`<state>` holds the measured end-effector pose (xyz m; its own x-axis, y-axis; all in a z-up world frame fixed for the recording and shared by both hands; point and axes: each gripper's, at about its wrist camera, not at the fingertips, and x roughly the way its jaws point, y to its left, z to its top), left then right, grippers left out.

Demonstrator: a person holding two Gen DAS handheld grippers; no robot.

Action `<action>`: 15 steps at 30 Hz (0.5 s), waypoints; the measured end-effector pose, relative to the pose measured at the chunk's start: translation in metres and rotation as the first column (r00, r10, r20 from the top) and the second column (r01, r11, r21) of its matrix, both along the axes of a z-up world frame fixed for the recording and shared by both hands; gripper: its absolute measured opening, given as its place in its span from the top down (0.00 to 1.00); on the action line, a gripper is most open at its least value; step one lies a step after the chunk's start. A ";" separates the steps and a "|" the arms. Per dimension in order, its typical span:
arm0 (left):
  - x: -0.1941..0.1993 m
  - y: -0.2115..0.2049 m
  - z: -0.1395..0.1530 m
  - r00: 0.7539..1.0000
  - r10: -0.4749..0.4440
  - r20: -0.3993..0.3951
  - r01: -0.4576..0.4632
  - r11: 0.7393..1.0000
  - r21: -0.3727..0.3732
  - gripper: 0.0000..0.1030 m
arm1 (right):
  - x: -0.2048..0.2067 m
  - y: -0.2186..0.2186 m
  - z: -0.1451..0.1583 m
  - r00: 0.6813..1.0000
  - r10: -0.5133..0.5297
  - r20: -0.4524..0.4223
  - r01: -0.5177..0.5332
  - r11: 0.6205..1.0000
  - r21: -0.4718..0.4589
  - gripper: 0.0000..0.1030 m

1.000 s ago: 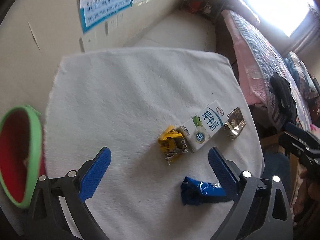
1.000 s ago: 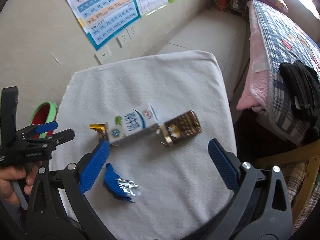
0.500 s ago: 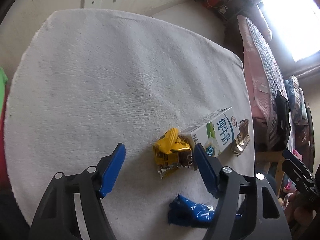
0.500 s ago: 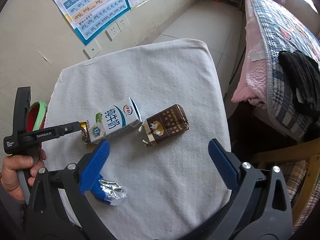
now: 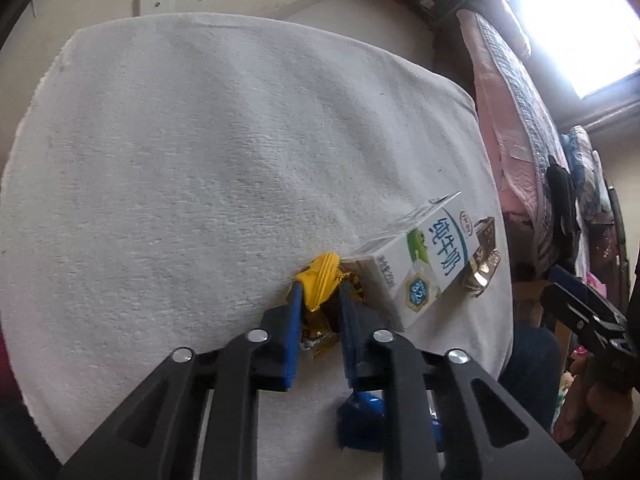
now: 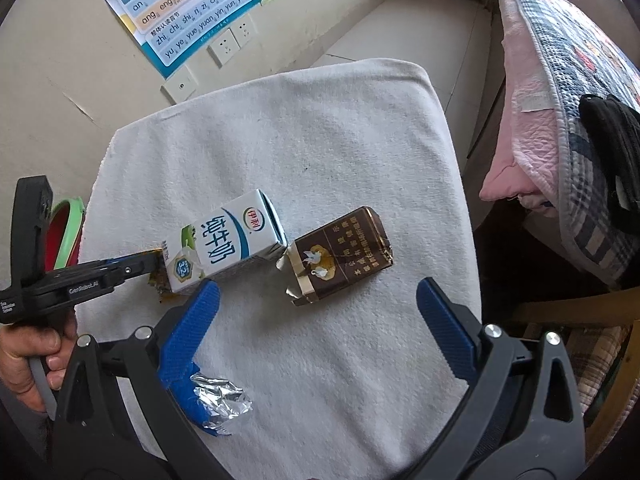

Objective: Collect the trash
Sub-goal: 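Grasp the small gold wrapper with the left gripper while the right gripper grasps the brown cigarette box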

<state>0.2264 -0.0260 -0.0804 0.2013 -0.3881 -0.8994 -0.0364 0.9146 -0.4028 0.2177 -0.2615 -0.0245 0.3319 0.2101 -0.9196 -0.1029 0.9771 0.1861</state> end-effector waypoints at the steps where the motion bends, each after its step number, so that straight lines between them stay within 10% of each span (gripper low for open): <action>1: -0.001 0.001 0.002 1.000 0.000 0.004 0.000 1.000 -0.001 0.87 | 0.001 -0.001 -0.001 1.000 -0.001 -0.002 0.001 1.000 -0.001 0.06; 15: -0.019 0.023 0.040 0.991 -0.094 0.100 0.067 0.968 0.243 0.89 | 0.023 0.012 -0.044 0.993 0.100 -0.064 -0.109 0.980 -0.168 0.06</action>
